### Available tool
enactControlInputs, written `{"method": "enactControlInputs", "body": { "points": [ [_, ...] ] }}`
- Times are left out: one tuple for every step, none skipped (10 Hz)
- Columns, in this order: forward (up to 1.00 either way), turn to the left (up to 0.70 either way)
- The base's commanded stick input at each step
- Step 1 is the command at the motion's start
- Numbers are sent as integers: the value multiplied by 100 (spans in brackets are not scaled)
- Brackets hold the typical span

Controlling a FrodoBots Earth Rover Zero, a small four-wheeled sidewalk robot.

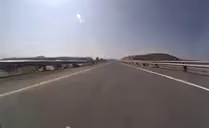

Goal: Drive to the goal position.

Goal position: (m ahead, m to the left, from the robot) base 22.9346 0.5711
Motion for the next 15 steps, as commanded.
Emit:
{"method": "enactControlInputs", "body": {
  "points": [
    [100,0],
    [100,0],
    [100,0],
    [100,0],
    [100,0],
    [100,0],
    [100,0],
    [100,0],
    [100,0],
    [100,0],
    [100,0],
    [100,0],
    [100,0],
    [100,0],
    [100,0]
  ]
}}
